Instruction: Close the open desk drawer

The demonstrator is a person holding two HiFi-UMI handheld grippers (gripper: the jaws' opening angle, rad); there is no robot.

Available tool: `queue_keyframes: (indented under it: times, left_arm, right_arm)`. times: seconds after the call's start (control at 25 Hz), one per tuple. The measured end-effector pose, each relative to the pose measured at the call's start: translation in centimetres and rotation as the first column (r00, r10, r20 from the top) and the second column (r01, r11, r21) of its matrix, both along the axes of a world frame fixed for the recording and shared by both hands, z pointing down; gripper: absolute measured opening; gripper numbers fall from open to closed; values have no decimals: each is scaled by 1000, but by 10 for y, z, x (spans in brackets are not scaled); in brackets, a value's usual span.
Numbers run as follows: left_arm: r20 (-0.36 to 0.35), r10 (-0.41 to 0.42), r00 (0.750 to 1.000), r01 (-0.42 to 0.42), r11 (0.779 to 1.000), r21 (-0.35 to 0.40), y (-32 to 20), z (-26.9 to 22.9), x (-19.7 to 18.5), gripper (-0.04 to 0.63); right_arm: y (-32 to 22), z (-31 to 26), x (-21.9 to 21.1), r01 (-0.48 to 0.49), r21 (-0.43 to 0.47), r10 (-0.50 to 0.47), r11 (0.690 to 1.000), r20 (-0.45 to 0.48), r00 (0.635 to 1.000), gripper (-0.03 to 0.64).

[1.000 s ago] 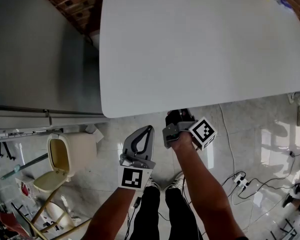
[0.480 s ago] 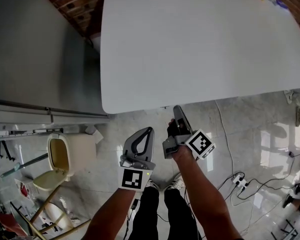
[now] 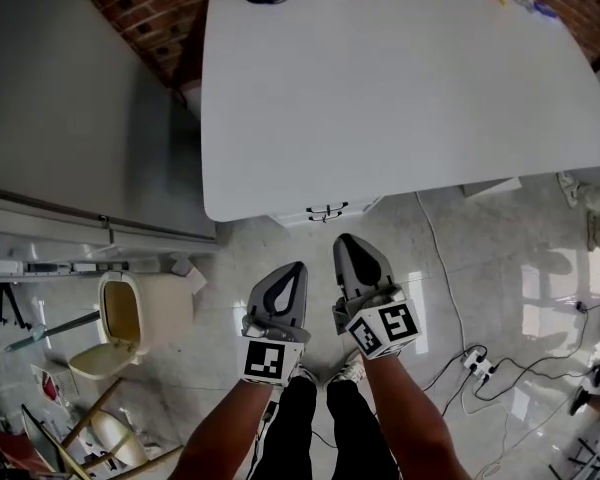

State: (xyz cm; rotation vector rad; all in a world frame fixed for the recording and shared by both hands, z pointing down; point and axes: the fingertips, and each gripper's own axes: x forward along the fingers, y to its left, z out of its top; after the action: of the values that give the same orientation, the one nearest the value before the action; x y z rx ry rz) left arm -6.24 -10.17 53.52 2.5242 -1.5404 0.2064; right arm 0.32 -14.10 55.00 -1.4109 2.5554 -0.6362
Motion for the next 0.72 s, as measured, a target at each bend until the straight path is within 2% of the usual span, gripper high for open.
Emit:
queue_keyframes:
  times: [0.12, 0.28, 0.52, 0.72]
  left_arm:
    - [-9, 2, 1000, -2, 1000, 9, 6, -17, 5, 8]
    - [23, 7, 1000, -8, 999, 36, 8, -54, 17, 8]
    - [5, -14, 1000, 13, 997, 71, 27, -126, 30, 8]
    - [-16, -67, 998, 67, 997, 45, 40, -162, 27, 7]
  right_arm:
    - [20, -26, 5, 14, 75, -2, 997, -168, 986, 37]
    - [45, -62, 22, 58, 108, -17, 992, -347, 938, 37]
    - [63, -157, 48, 30, 190, 44, 981, -373, 927, 38]
    - [73, -212, 52, 28, 188, 47, 982, -384, 922, 38]
